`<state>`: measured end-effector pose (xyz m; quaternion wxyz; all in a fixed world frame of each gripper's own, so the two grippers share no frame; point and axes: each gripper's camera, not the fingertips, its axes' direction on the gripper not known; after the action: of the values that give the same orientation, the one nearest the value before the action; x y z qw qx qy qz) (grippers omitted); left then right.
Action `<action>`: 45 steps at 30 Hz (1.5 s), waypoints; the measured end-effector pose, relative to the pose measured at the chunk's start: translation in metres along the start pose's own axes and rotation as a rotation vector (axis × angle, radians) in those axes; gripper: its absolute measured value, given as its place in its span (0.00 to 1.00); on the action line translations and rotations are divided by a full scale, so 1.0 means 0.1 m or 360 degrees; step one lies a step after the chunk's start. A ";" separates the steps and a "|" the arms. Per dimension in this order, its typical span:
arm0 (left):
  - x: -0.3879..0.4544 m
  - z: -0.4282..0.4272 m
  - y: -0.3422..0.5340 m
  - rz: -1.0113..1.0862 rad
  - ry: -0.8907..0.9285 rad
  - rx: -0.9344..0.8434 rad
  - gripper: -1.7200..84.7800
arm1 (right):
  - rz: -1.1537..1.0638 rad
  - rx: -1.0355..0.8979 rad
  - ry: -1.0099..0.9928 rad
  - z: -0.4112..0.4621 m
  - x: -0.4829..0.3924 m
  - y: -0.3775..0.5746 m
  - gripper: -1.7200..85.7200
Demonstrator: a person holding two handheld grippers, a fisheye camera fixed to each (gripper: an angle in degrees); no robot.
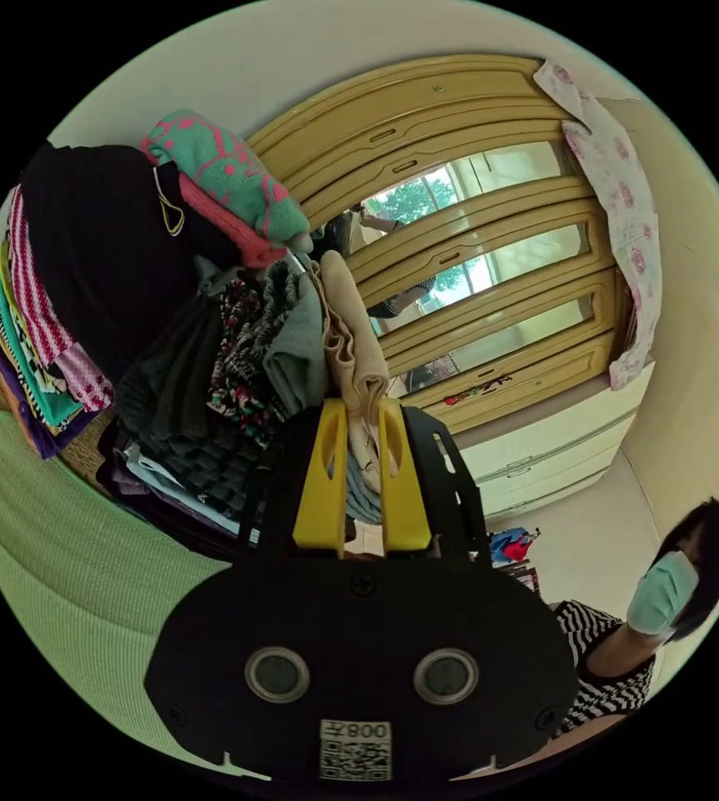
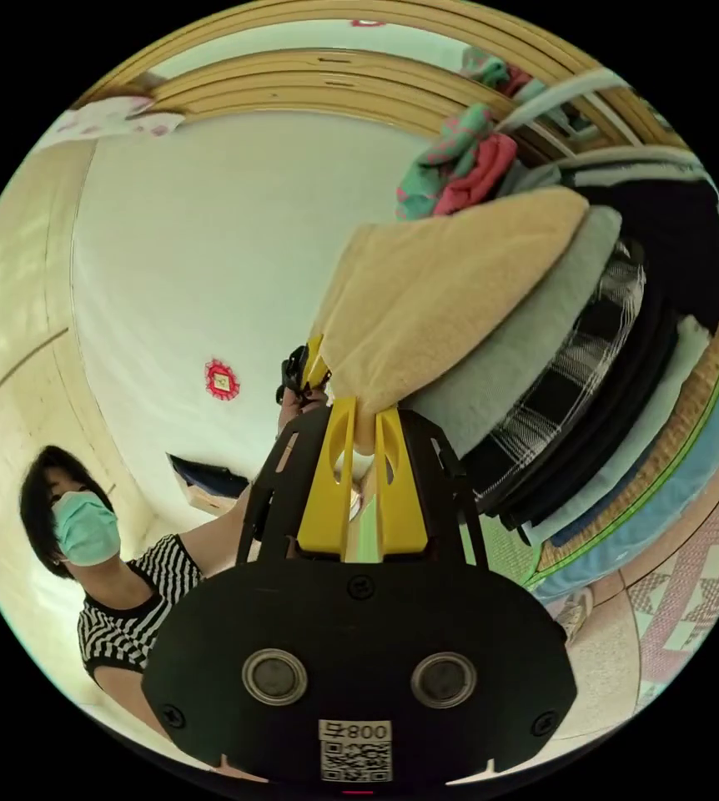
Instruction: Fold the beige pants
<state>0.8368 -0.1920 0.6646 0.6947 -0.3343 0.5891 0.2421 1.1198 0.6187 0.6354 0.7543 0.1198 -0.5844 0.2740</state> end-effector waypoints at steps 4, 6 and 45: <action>-0.15 0.36 -0.30 0.0019 0.0121 -0.0040 0.10 | 0.0116 0.0035 -0.0161 -0.05 0.25 0.16 0.04; -0.15 0.49 -0.45 0.0031 0.0087 -0.0078 0.10 | 0.0158 0.0050 -0.0139 -0.06 0.25 0.19 0.05; -0.44 1.49 -2.27 0.0293 -0.0381 0.0131 0.02 | -0.0356 0.0196 0.1064 -0.70 -0.66 -1.95 0.07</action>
<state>1.0918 -0.2276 0.7604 0.7479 -0.2187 0.5397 0.3186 1.2742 0.4758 0.5803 0.9206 0.1319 -0.2709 0.2486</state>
